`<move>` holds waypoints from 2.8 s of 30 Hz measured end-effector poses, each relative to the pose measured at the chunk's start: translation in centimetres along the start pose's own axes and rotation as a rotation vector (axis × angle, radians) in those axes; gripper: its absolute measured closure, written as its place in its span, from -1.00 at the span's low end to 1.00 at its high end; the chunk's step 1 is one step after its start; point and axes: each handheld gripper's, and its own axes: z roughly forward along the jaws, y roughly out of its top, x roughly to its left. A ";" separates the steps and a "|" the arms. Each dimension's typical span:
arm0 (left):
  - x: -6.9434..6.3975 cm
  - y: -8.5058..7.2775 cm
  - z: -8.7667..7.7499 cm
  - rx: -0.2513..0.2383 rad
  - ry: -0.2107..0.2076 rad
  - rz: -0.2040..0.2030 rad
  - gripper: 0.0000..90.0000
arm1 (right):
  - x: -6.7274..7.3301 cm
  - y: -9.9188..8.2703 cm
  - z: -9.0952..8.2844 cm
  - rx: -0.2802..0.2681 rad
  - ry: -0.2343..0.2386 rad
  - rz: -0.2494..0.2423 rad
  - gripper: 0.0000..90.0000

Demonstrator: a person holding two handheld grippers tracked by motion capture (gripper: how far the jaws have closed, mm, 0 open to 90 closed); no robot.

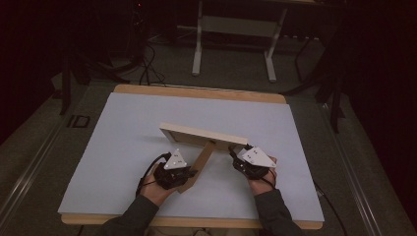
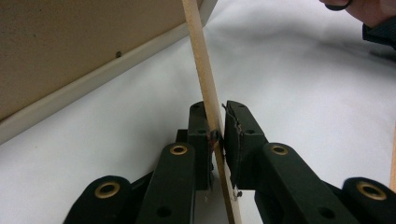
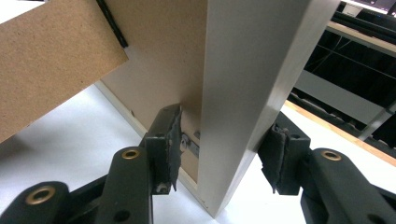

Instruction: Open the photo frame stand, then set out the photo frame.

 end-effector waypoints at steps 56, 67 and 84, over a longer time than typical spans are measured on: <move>6.1 -2.3 -6.7 -0.198 0.191 -0.201 0.34 | -2.5 -1.1 -2.3 0.078 0.126 0.076 -0.10; 7.0 -2.1 -6.1 -0.198 0.191 -0.216 0.44 | -2.4 -1.2 -2.3 0.092 0.137 0.061 -0.12; 8.6 -0.8 -4.1 -0.205 0.218 -0.245 0.92 | -3.1 -0.8 -1.4 0.068 0.209 0.110 0.00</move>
